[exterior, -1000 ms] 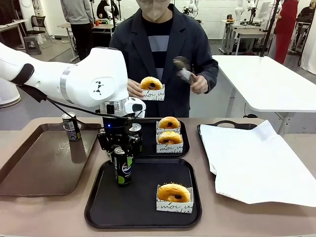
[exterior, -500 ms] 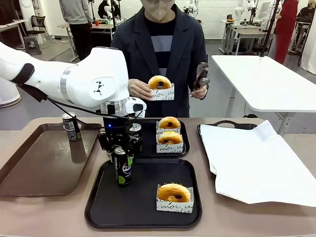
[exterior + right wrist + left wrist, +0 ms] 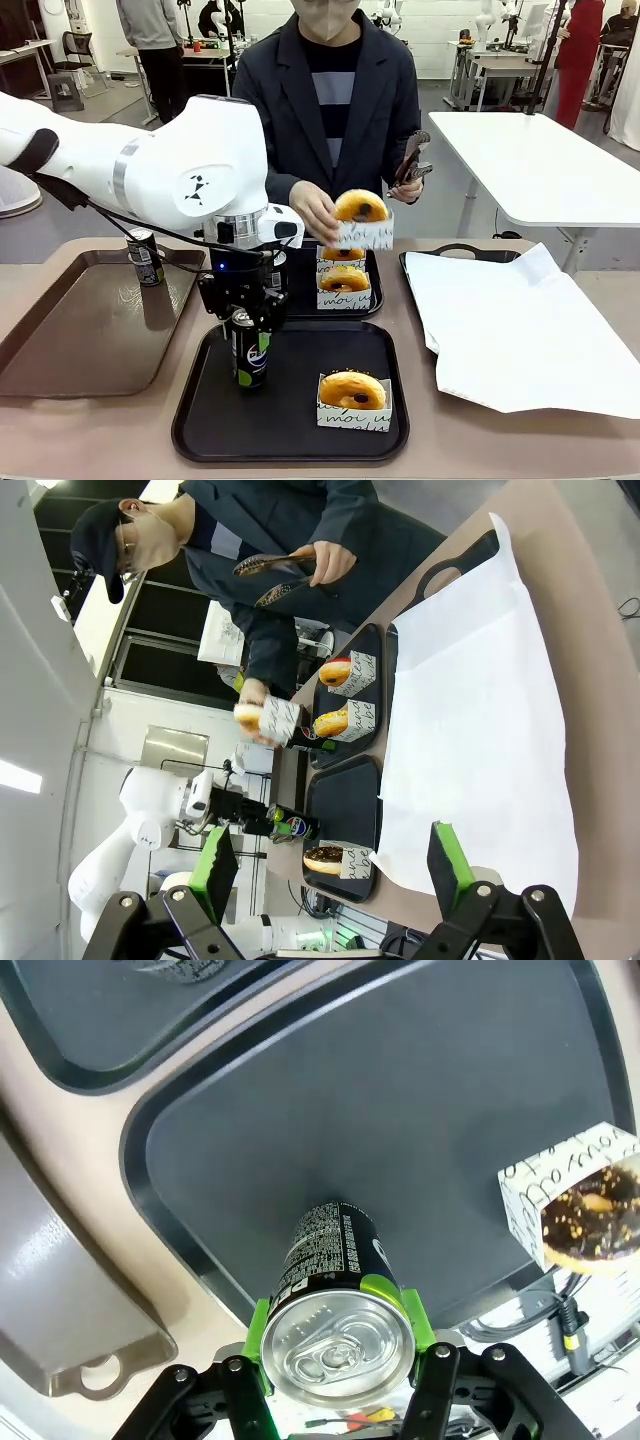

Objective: Set up donuts and drinks on trays.
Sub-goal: Pick up one Pepsi coke from the Handle tray and place it on the Flat Tray without a Pepsi coke.

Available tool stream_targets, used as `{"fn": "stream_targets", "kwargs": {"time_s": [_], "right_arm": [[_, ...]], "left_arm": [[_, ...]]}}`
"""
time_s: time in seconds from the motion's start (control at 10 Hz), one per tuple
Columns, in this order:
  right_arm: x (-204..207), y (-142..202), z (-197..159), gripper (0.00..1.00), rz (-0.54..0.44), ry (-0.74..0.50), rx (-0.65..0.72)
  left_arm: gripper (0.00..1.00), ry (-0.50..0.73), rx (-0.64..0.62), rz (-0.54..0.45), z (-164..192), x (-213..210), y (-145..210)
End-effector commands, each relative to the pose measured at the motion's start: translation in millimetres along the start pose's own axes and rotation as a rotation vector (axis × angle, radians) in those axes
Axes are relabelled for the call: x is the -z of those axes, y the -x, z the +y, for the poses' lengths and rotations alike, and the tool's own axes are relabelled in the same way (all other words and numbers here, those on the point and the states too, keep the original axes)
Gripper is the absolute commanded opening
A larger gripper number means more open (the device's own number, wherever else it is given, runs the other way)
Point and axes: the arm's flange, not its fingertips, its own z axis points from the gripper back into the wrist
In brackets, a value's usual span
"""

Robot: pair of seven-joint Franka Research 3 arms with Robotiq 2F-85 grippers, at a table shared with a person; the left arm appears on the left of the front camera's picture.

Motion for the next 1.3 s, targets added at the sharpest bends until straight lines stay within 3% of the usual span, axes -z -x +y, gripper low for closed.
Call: {"fn": "stream_targets", "kwargs": {"time_s": [0.0, 0.5, 0.9, 1.2], "right_arm": [[1, -2, 0, 1.00, -0.016, -0.023, -0.015], [1, -2, 0, 1.00, -0.016, -0.023, -0.015], [1, -2, 0, 1.00, -0.016, -0.023, -0.015], [1, -2, 0, 1.00, -0.016, -0.023, -0.015]], "left_arm": [[0.58, -0.053, 0.020, -0.068, -2, -4, 15], [0.58, -0.076, 0.060, -0.175, 6, 19, 17], [0.97, -0.079, 0.074, -0.187, 6, 11, 22], [1.00, -0.076, 0.076, -0.272, 7, -44, 53]]}}
